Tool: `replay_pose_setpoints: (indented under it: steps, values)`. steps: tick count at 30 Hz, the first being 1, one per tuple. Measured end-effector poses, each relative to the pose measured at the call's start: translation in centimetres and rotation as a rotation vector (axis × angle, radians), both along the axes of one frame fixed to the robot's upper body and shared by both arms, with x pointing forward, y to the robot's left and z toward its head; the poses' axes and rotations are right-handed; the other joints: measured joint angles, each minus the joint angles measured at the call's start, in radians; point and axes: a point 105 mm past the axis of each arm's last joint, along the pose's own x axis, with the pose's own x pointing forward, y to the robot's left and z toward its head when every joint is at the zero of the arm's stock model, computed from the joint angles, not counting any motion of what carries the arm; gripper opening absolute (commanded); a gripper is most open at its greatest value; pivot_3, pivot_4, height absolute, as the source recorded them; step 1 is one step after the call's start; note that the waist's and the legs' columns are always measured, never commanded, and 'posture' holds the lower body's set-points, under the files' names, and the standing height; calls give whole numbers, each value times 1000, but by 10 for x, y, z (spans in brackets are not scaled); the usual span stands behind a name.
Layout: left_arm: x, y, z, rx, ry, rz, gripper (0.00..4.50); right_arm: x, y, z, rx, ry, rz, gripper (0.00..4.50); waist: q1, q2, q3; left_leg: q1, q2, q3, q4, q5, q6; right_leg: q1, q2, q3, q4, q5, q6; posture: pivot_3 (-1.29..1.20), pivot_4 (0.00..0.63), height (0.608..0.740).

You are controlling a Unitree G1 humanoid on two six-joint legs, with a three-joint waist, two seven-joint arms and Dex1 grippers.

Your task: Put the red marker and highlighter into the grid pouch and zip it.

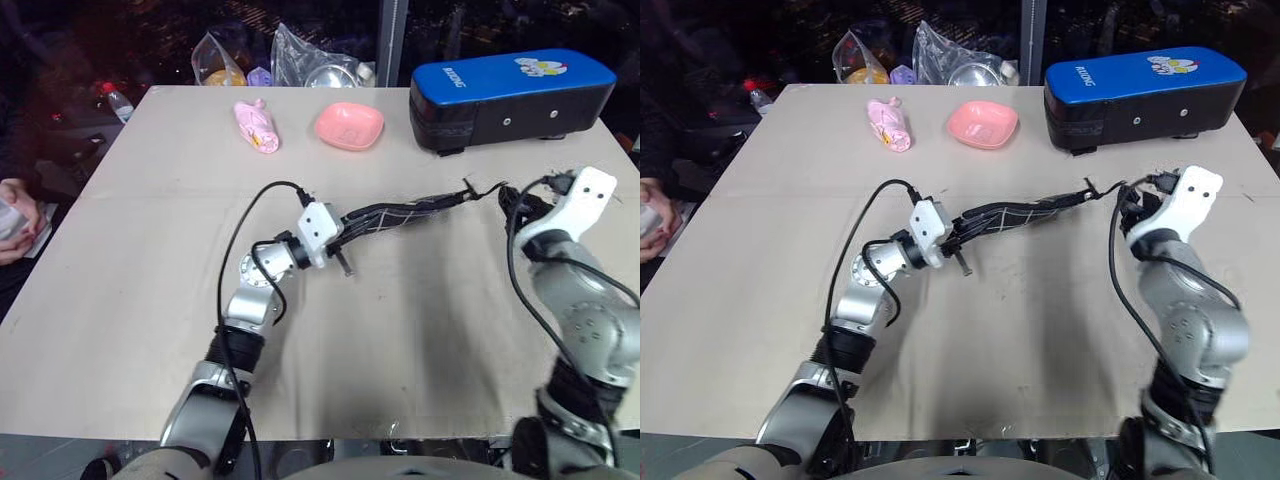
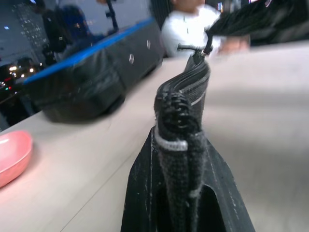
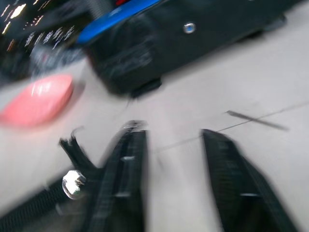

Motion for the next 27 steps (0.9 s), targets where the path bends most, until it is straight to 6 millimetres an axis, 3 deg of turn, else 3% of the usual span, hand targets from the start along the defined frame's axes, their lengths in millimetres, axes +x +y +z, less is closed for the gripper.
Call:
replay_pose_setpoints:
  steps: [2,3,6,9,12,13,14,21,27]
  values:
    - [0,1,-4,24,-4,-10,0,-11,-6,-13,-148,40,98,4249,0,0,0,0,0,0,0,-2,3,0,0,0,0,0,0,0,150,716]
    - [1,4,-6,37,-4,-9,0,-15,-8,-16,-182,43,134,4466,-4,0,0,0,0,0,0,-2,3,0,1,1,0,0,0,0,150,716]
    - [-2,10,-14,97,4,-40,844,-31,-11,-26,-265,41,291,4500,-5,0,0,1,0,0,0,-2,4,0,3,1,1,0,0,0,150,716]
    - [-5,21,-24,160,31,-66,2247,-43,-10,-35,-269,8,424,4500,-6,0,0,2,1,0,1,-2,3,0,4,1,1,0,0,0,150,716]
    - [-11,44,-37,209,75,-51,3544,-51,-23,-53,-301,17,508,4500,-5,0,0,2,1,0,1,-2,3,1,4,1,1,0,0,0,150,716]
    - [-15,56,-44,197,131,-33,4164,-54,-30,-59,-294,11,538,4500,-5,0,0,2,1,1,2,-2,3,1,3,2,1,0,0,0,150,716]
    - [-17,61,-47,190,163,-24,4465,-55,-34,-62,-292,9,545,4500,-4,0,0,2,1,1,2,-2,3,1,2,1,2,0,0,0,150,716]
    - [-60,92,-68,89,448,58,4465,-67,-64,-76,-230,70,698,4500,-3,0,0,3,2,0,2,-1,2,1,1,1,2,0,0,0,150,716]
    - [-87,90,-71,48,520,127,4465,-60,-77,-74,-237,15,742,4500,-1,1,0,6,1,0,2,-2,4,5,0,1,2,0,0,0,150,716]
